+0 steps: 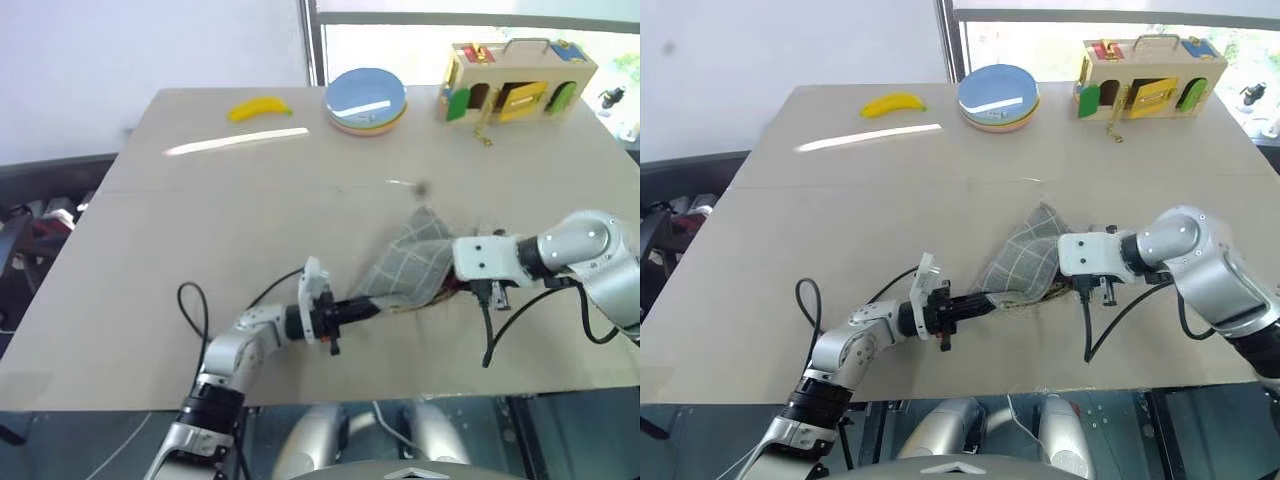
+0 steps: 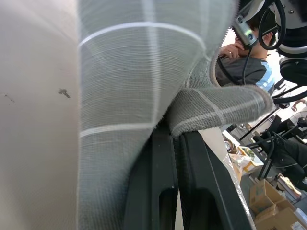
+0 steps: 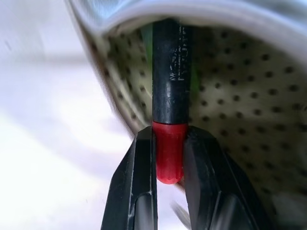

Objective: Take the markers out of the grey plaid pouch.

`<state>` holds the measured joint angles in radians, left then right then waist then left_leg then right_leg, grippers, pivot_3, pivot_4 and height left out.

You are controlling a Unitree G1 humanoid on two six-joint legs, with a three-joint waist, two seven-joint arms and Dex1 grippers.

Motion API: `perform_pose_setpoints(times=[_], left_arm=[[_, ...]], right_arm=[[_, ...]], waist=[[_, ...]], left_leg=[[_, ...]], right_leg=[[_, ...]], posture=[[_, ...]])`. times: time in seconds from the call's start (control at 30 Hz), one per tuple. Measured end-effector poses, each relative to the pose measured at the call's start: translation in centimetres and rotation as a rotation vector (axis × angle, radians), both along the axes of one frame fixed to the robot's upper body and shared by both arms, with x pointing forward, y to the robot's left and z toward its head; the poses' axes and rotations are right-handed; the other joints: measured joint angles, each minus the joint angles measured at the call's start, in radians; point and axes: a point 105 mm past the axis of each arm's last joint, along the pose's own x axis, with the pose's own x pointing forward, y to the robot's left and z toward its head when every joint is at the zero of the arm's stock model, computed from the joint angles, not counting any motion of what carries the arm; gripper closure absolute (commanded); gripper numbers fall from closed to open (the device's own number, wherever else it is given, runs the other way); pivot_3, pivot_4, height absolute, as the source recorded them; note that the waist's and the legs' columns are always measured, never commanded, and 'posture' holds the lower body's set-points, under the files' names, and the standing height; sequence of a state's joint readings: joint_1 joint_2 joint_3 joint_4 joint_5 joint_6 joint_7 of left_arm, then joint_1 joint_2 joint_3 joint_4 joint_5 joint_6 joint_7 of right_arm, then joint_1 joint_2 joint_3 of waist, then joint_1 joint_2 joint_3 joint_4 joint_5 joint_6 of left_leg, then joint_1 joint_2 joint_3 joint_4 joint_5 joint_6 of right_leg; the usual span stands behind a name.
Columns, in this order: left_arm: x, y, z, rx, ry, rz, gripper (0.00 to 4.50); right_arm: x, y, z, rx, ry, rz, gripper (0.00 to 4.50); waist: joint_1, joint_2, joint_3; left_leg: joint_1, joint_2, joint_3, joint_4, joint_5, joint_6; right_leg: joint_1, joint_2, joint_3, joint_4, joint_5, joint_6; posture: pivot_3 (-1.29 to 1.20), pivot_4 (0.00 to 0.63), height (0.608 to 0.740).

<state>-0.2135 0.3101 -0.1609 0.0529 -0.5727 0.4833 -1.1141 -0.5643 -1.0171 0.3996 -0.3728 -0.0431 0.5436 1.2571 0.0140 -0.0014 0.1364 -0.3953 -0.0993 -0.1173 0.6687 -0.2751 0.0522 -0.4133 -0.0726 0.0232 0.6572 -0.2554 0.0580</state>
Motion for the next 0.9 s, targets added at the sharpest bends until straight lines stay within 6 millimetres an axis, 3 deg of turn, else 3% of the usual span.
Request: perform_pose_setpoints(times=[0.13, 0.43, 0.53, 0.63, 0.7, 0.77, 0.8, 0.9], left_arm=[[0.2, 0.0, 0.1, -0.005, -0.003, 0.007, 4.5], [0.4, 0.2, 0.4, -0.015, -0.003, 0.021, 4.5], [0.6, 0.5, 0.5, -0.023, -0.001, 0.037, 4.5], [0.7, 0.8, 0.6, -0.032, 0.015, 0.044, 4.5], [0.7, 1.1, 0.7, -0.046, 0.026, 0.051, 4.5], [0.9, 1.7, 0.8, -0.046, 0.03, 0.063, 4.5], [0.9, 1.9, 0.8, -0.042, 0.03, 0.066, 4.5], [1.0, 1.9, 0.9, -0.039, 0.027, 0.069, 4.5]], right_arm=[[0.2, -1.0, -1.0, -0.111, -0.018, -0.021, 4.23], [-0.4, -2.7, 0.0, -0.107, -0.019, -0.016, 4.23], [-1.4, -5.3, 1.7, -0.03, 0.049, -0.124, 4.23], [-1.1, -8.4, 3.3, 0.02, 0.031, -0.273, 4.23], [-0.8, -10.3, 3.0, 0.043, 0.032, -0.368, 4.23], [-0.1, -12.2, 1.4, 0.093, 0.029, -0.484, 4.23], [0.2, -12.8, 0.4, 0.113, 0.033, -0.528, 3.18], [0.7, -13.7, -1.6, 0.134, 0.036, -0.59, 1.92]], waist=[[0.0, 0.0, 0.0], [0.001, 0.0, 0.0], [0.003, 0.0, 0.001], [0.001, 0.0, 0.001], [-0.001, 0.0, 0.001], [-0.002, 0.0, 0.001], [-0.002, 0.001, 0.001], [-0.001, 0.003, 0.002]], left_leg=[[0.0, 0.0, 0.0, 0.0, 0.0, 0.0], [-0.001, 0.0, 0.0, 0.0, 0.0, 0.0], [-0.001, 0.0, -0.001, 0.0, 0.0, 0.0], [-0.001, 0.0, 0.0, 0.0, 0.0, 0.0], [0.0, 0.001, 0.0, 0.0, 0.0, 0.0], [0.0, 0.001, 0.001, 0.0, 0.0, 0.0], [0.0, 0.001, 0.002, 0.0, 0.0, 0.0], [0.0, 0.0, 0.002, 0.0, 0.0, 0.0]], right_leg=[[0.0, 0.0, 0.0, 0.0, 0.0, 0.0], [0.0, 0.0, -0.001, -0.001, 0.0, 0.0], [0.0, 0.0, -0.001, -0.001, 0.0, 0.0], [0.0, 0.0, 0.0, -0.001, 0.0, 0.0], [0.0, 0.0, 0.0, 0.0, 0.0, 0.0], [0.0, 0.0, 0.001, 0.0, 0.0, 0.0], [0.0, 0.0, 0.002, 0.001, 0.0, 0.0], [0.0, 0.0, 0.002, 0.001, 0.0, 0.0]], posture=[[0.0, 0.15, 0.74], [0.0, 0.15, 0.74], [0.0, 0.15, 0.74], [0.0, 0.15, 0.74], [0.0, 0.15, 0.74], [0.0, 0.15, 0.74], [0.0, 0.15, 0.74], [0.0, 0.15, 0.74]])
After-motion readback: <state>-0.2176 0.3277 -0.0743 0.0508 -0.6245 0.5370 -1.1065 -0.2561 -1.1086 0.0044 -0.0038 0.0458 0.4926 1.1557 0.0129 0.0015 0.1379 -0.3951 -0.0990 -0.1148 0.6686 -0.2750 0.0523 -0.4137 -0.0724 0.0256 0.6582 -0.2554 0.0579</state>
